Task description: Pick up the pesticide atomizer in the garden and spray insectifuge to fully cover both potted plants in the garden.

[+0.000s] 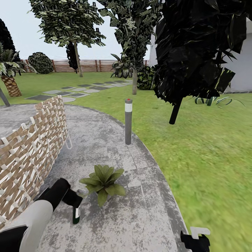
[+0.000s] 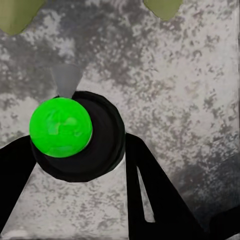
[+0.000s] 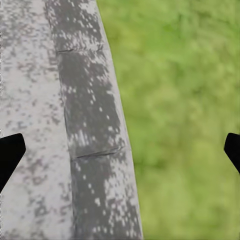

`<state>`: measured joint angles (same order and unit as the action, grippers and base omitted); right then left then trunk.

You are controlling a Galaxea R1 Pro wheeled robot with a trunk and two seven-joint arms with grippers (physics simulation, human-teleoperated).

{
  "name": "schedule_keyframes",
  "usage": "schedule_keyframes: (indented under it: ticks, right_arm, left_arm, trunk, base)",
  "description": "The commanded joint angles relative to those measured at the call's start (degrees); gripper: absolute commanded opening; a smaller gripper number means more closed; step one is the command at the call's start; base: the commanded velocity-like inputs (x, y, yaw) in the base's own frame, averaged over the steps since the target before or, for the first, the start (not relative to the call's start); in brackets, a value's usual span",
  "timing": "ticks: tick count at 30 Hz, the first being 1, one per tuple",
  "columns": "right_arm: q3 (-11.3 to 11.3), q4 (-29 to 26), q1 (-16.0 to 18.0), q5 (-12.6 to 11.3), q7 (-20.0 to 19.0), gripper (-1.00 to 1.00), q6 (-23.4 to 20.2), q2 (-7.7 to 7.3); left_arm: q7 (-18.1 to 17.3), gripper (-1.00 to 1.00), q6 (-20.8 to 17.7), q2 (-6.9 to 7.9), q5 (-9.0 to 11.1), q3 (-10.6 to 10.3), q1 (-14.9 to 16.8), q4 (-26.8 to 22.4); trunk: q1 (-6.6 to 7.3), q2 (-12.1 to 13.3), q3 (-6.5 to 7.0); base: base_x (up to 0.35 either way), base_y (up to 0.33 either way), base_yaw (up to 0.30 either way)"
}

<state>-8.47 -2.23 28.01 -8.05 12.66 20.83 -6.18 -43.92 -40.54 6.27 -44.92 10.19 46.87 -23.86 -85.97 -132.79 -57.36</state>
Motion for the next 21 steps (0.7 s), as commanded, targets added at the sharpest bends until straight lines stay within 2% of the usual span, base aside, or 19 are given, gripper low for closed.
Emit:
schedule_keyframes:
  ticks: [1, 3, 6, 7, 9, 11, 13, 16, 21]
  right_arm:
    - [-0.5, 0.0, 0.0, -0.6, 0.1, 1.0, 0.2, 0.04]
    - [-0.5, 0.0, 0.0, -0.6, 0.1, 1.0, 0.2, 0.1]
    - [-0.5, 0.0, 0.0, -0.6, 0.2, 1.0, 0.2, 0.2]
    - [-0.5, 0.0, 0.0, -0.6, 0.3, 1.0, 0.2, 0.26]
    - [-0.5, 0.0, 0.0, -0.6, 0.4, 1.0, 0.2, 0.3]
    - [-0.5, 0.0, 0.0, -0.7, 0.4, 1.0, 0.2, 0.3]
    - [-0.5, 0.1, 0.0, -0.6, 0.4, 1.0, 0.2, 0.27]
    - [-0.5, 0.2, 0.0, -0.6, 0.3, 1.0, 0.2, 0.04]
    - [-0.5, 0.2, 0.0, -0.5, 0.2, 1.0, 0.2, -0.13]
  left_arm:
    - [-1.7, -1.0, -0.3, 0.1, -0.6, -0.3, 0.1, -0.1]
    - [-5.1, -1.0, -0.4, 0.6, -0.8, -1.5, 1.3, -0.2]
    - [-6.2, -1.0, -1.2, 1.86, -0.8, -1.8, 2.0, -0.1]
    - [-6.4, -1.0, -2.5, 2.95, -0.8, -1.8, 2.1, -0.1]
    - [-7.1, -1.0, -3.5, 3.87, -0.6, -1.7, 2.2, -0.1]
    - [-8.5, -1.0, -4.7, 4.04, -0.5, -1.7, 2.2, -0.1]
    - [-10.6, -1.0, -7.6, 3.97, -0.6, -1.8, 2.2, -0.1]
    - [-11.8, -1.0, -9.6, 3.55, -0.7, -1.9, 2.1, -0.1]
    - [-12.1, -1.0, -10.2, 3.6, -0.8, -1.9, 2.1, -0.1]
  trunk:
    - [0.01, 0.0, -0.05]
    - [0.01, 0.0, -0.05]
    - [0.01, 0.0, -0.09]
    - [0.01, 0.0, -0.14]
    - [0.01, 0.0, -0.25]
    - [0.01, 0.0, -0.31]
    - [0.01, 0.0, -0.32]
    - [0.01, 0.0, -0.33]
    - [0.01, 0.0, -0.33]
  base:
    - [0.0, 0.0, 0.0]
    - [0.0, 0.0, 0.0]
    - [0.0, 0.0, 0.008]
    - [0.0, 0.0, 0.107]
    - [0.0, 0.0, 0.134]
    - [0.0, 0.0, 0.067]
    - [0.0, 0.0, 0.019]
    - [0.0, 0.0, 0.006]
    - [0.122, 0.0, 0.001]
